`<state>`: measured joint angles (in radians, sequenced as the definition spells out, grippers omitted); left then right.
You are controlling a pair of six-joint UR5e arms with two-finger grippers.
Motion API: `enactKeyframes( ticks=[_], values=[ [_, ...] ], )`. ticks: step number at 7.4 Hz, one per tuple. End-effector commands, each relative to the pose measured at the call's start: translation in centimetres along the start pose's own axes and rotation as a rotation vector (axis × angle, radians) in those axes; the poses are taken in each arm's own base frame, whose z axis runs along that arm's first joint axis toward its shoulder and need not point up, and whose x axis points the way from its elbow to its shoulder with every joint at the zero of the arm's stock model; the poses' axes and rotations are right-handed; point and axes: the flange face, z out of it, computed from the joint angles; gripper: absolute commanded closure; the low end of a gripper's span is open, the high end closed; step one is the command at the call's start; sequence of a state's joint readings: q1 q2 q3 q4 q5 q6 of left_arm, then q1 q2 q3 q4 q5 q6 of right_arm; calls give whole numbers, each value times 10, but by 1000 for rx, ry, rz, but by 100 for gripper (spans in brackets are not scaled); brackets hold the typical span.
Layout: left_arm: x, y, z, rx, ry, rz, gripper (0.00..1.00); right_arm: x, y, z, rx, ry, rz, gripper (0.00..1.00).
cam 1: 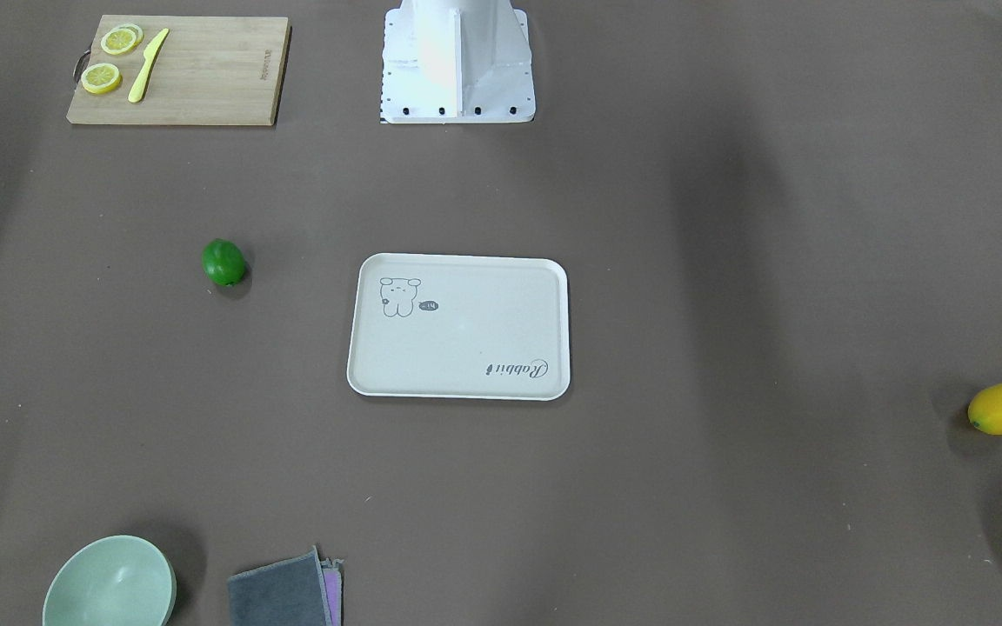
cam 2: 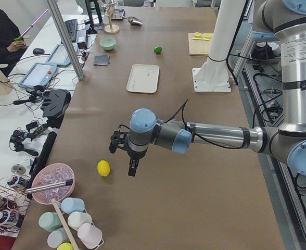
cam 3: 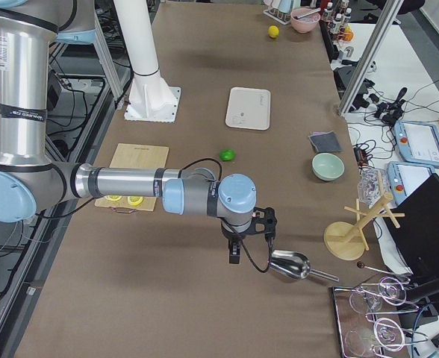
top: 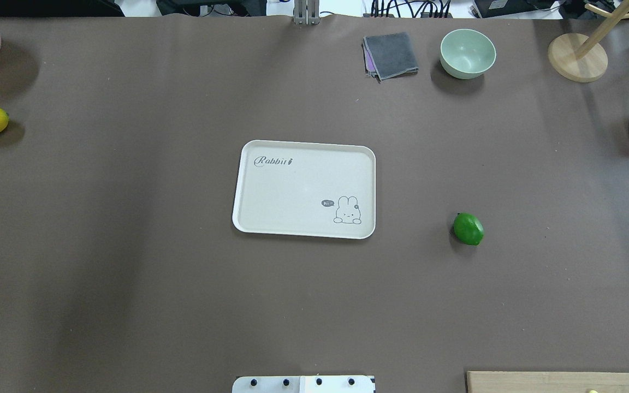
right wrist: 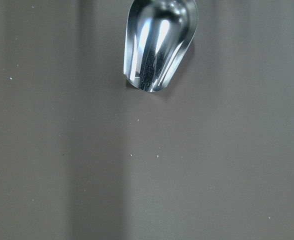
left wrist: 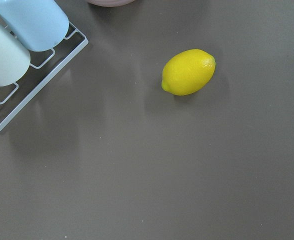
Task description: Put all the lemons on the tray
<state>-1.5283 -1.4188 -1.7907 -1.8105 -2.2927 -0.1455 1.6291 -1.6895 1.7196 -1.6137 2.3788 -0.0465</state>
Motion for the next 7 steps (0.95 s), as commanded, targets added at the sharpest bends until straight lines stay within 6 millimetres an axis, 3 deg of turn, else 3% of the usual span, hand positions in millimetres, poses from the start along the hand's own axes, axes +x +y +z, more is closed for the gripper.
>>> enactKeyframes(
  ticks=[1, 7],
  values=[
    [1, 3, -1, -2, 7, -2, 3, 0, 2, 1, -2, -4, 2, 0],
    [1, 2, 0, -5, 6, -5, 3, -5, -4, -4, 9, -8, -9, 0]
  ],
)
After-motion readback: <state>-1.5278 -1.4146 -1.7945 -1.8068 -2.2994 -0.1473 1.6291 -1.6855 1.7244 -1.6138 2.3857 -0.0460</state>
